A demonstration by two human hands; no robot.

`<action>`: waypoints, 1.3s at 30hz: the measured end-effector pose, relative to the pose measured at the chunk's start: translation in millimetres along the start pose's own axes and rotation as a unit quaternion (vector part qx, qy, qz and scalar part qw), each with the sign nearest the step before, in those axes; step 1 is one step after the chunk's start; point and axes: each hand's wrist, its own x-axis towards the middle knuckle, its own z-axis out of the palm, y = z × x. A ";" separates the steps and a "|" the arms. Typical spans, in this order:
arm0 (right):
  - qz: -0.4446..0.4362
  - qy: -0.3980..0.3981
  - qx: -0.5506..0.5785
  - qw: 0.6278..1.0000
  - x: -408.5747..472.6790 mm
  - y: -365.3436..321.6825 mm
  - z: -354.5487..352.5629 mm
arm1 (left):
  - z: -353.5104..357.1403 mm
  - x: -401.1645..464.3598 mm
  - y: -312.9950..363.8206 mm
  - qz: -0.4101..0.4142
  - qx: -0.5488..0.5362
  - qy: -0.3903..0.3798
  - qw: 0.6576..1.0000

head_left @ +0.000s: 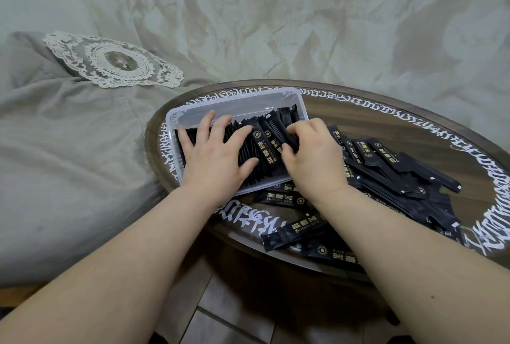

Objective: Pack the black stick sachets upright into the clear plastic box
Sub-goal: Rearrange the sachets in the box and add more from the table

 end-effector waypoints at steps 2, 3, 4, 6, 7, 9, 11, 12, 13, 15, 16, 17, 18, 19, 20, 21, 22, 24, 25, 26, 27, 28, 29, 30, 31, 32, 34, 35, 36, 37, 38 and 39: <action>0.026 -0.034 -0.031 0.999 1.2 2.8 -1.0 | 0.3 -0.6 0.3 0.002 -0.001 0.002 1.000; 0.033 -0.050 -0.045 0.997 1.9 3.6 -1.3 | 0.6 -0.7 0.6 0.001 -0.002 0.003 1.000; 0.039 -0.061 -0.055 0.996 2.9 3.6 -1.3 | 0.8 -0.9 0.6 0.000 -0.002 0.004 1.000; 0.044 -0.077 -0.080 0.993 4.2 0.9 -1.9 | 0.5 -1.3 0.6 -0.001 -0.002 0.006 1.000; 0.042 -0.083 -0.099 0.991 4.6 -1.0 -2.3 | 0.2 -1.4 0.7 -0.002 -0.002 0.006 1.000; 0.035 -0.087 -0.126 0.988 5.1 -4.7 -3.7 | -0.2 -1.7 1.0 -0.005 -0.004 0.006 1.000; 0.025 -0.080 -0.123 0.989 4.0 -8.1 -5.2 | -0.5 -1.9 1.1 -0.007 -0.004 0.005 1.000; 0.020 -0.078 -0.121 0.989 3.5 -9.2 -5.1 | -0.4 -1.9 0.9 -0.006 -0.004 0.006 1.000; 0.017 -0.080 -0.125 0.989 3.6 -10.1 -4.8 | -0.4 -1.9 0.6 -0.006 -0.005 0.008 1.000; 0.013 -0.090 -0.136 0.987 3.9 -10.9 -4.2 | -0.3 -2.1 0.6 -0.004 -0.005 0.011 1.000; 0.013 -0.093 -0.138 0.986 4.0 -11.0 -4.0 | -0.4 -2.1 0.7 -0.004 -0.005 0.010 1.000; 0.012 -0.095 -0.137 0.986 4.0 -10.9 -3.8 | -0.6 -2.0 1.0 -0.005 -0.005 0.009 1.000; 0.011 -0.097 -0.136 0.986 3.9 -11.0 -3.6 | -0.5 -2.2 1.4 -0.006 -0.005 0.007 1.000; 0.010 -0.099 -0.137 0.986 3.9 -11.1 -3.2 | -0.7 -2.3 1.4 -0.006 -0.004 0.005 1.000; 0.008 -0.103 -0.139 0.985 3.7 -11.3 -2.6 | -0.8 -2.3 1.5 -0.006 -0.004 0.004 1.000; 0.008 -0.107 -0.143 0.984 3.6 -11.7 -2.1 | -0.8 -2.1 1.3 -0.006 -0.005 0.003 1.000; 0.008 -0.112 -0.148 0.983 3.5 -12.4 -1.9 | -0.4 -2.0 1.2 -0.007 -0.006 0.002 1.000; 0.006 -0.119 -0.157 0.980 3.1 -14.3 -1.7 | -0.1 -2.1 0.9 -0.006 -0.006 0.003 1.000; 0.005 -0.122 -0.159 0.980 2.9 -15.2 -1.5 | -0.1 -2.1 0.8 -0.006 -0.007 0.005 1.000; 0.005 -0.125 -0.157 0.980 2.5 -15.9 -1.2 | -0.3 -2.1 0.7 -0.005 -0.008 0.006 1.000; 0.008 -0.127 -0.154 0.980 2.0 -16.3 -0.7 | -0.4 -2.2 0.8 -0.004 -0.009 0.007 1.000; 0.013 -0.127 -0.151 0.980 1.7 -16.6 0.0 | -0.4 -2.4 0.8 -0.003 -0.009 0.009 1.000; 0.016 -0.126 -0.150 0.981 1.5 -16.4 0.9 | -0.6 -2.5 0.6 -0.001 -0.010 0.010 1.000; 0.018 -0.126 -0.151 0.980 1.4 -16.2 1.7 | -0.4 -2.7 0.6 0.000 -0.011 0.011 1.000; 0.021 -0.128 -0.152 0.980 1.4 -15.9 2.7 | -0.2 -2.7 0.2 0.001 -0.013 0.012 1.000; 0.024 -0.129 -0.152 0.980 1.4 -16.0 3.0 | 0.2 -2.8 -0.1 0.002 -0.014 0.013 1.000; 0.025 -0.130 -0.144 0.981 1.4 -15.8 4.6 | 0.5 -2.6 -0.4 0.003 -0.015 0.018 1.000; 0.021 -0.131 -0.135 0.982 1.1 -15.6 6.1 | 0.8 -2.5 -0.4 0.001 -0.015 0.019 1.000; 0.017 -0.134 -0.121 0.983 0.6 -15.8 7.5 | 0.8 -2.4 -0.4 0.000 -0.015 0.018 1.000; 0.014 -0.136 -0.105 0.985 0.1 -16.1 8.8 | 0.9 -2.3 -0.4 0.000 -0.016 0.018 1.000; 0.012 -0.139 -0.092 0.986 -0.4 -16.6 9.9 | 1.1 -2.3 -0.2 0.000 -0.017 0.020 1.000; 0.008 -0.140 -0.083 0.987 -0.9 -16.8 10.5 | 1.4 -2.2 -0.1 -0.001 -0.018 0.021 1.000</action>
